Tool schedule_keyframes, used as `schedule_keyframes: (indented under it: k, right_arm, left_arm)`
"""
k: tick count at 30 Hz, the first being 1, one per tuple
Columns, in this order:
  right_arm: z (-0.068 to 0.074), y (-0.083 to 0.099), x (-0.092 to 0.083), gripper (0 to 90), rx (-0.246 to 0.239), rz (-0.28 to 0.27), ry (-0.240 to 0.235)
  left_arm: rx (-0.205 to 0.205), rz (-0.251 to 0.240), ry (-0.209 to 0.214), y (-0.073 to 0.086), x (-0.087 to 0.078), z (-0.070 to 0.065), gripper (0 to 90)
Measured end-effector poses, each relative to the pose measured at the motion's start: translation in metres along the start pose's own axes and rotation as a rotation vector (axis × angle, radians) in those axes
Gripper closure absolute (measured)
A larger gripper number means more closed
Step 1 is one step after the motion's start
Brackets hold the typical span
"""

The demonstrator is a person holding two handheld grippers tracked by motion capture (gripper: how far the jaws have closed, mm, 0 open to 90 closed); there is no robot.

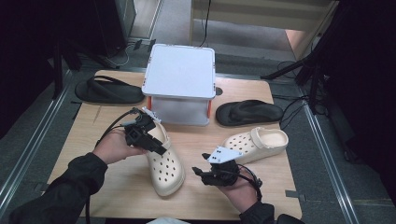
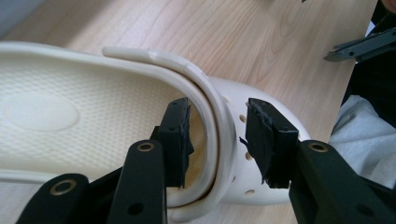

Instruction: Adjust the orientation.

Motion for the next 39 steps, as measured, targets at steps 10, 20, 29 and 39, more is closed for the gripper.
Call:
schedule_keyframes:
  k: [10, 20, 29, 39]
  right_arm:
    - [0.018, -0.003, -0.001, 57.0, 0.038, -0.015, -0.053]
    - [0.052, -0.007, 0.007, 85.6, 0.051, -0.012, -0.125]
    - [0.073, -0.009, 0.021, 90.0, 0.048, 0.003, -0.143]
    - [0.095, -0.010, 0.036, 90.0, 0.049, 0.001, -0.154]
  left_arm:
    - [0.043, -0.029, -0.082, 0.003, -0.032, 0.025, 77.1]
    - [0.050, -0.003, -0.120, 0.021, -0.017, 0.064, 90.0]
    - [0.069, -0.026, -0.142, 0.022, -0.007, 0.080, 90.0]
    - [0.106, 0.001, -0.131, 0.026, 0.004, 0.083, 90.0]
Point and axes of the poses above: each handheld gripper's, and its own axes: x roughly forward along the jaws, y roughly out of its underside, z roughly to its left, the point moved 9 cm from there along x, roughly forward along the jaws, and after that the axes turned 12 degrees about x, right-handed, at the moved point
